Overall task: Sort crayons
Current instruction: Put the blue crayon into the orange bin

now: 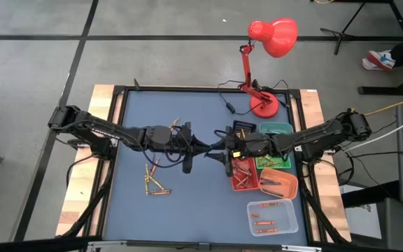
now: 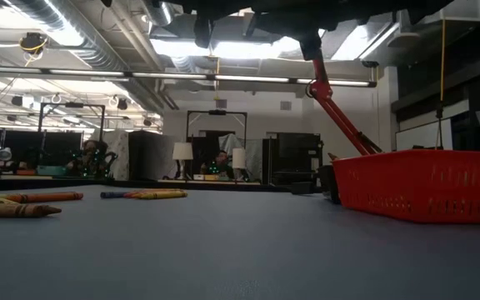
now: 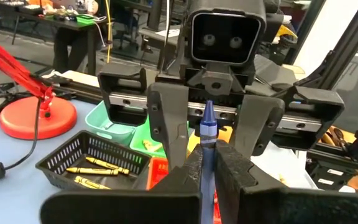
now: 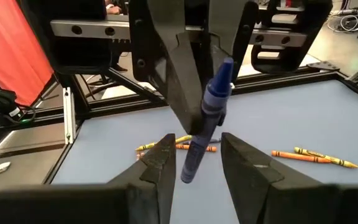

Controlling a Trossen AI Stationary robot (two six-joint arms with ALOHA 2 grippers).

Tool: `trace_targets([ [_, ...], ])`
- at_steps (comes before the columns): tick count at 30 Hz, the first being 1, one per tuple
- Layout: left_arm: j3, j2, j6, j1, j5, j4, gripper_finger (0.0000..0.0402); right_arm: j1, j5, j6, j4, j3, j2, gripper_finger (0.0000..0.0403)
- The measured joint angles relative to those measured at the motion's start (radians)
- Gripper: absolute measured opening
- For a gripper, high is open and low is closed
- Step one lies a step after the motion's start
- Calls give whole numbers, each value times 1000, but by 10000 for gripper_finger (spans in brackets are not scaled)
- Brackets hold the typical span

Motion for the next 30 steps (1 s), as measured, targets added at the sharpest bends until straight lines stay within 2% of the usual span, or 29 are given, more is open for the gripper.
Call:
trace_targets([
  [11,0,0,1,0,0,-5,5,0,-2,2,8,0,0,17],
  [14,0,0,-3,0,0,-11,8,0,-2,2,8,0,0,12],
  [19,0,0,-12,1,0,-32,44,0,-14,5,-20,0,0,29],
  [24,0,-1,-34,-11,2,-65,78,0,-133,14,-124,0,-2,15],
  [30,0,-1,-34,-43,6,-188,88,2,-333,161,-322,0,-17,21],
])
